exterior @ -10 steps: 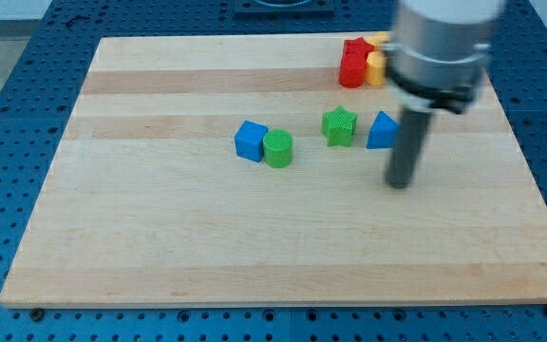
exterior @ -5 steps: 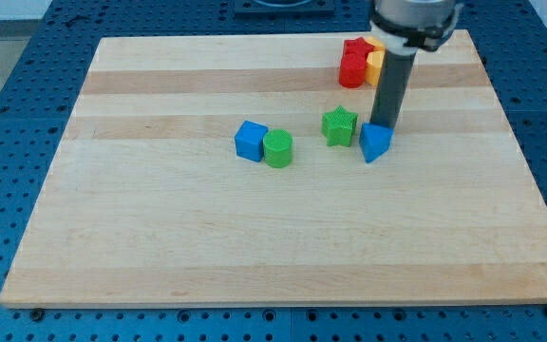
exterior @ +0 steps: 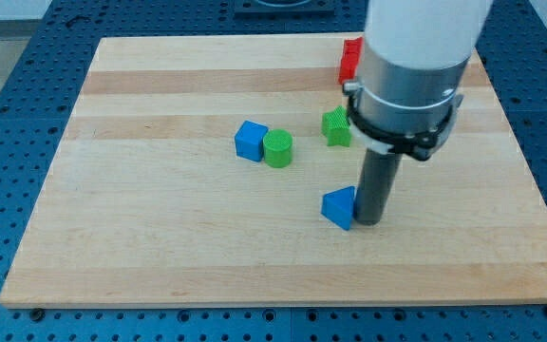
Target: Push the blue triangle towards the blue cube
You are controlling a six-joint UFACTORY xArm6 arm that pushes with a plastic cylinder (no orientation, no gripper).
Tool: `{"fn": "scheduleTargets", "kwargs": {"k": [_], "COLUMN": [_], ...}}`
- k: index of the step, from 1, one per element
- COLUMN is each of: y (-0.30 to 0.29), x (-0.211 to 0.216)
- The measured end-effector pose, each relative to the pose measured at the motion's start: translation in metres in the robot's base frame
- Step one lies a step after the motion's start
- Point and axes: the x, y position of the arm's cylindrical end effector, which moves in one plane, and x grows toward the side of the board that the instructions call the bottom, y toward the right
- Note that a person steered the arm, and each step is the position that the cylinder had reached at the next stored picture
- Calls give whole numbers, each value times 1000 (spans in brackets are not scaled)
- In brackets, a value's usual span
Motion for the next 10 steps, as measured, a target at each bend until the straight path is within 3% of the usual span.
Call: {"fn": "scheduleTargets", "kwargs": {"k": [3,7,9,10], "y": [-107,-206,-129,-126], "x": [-29,-19,-25,-36]}}
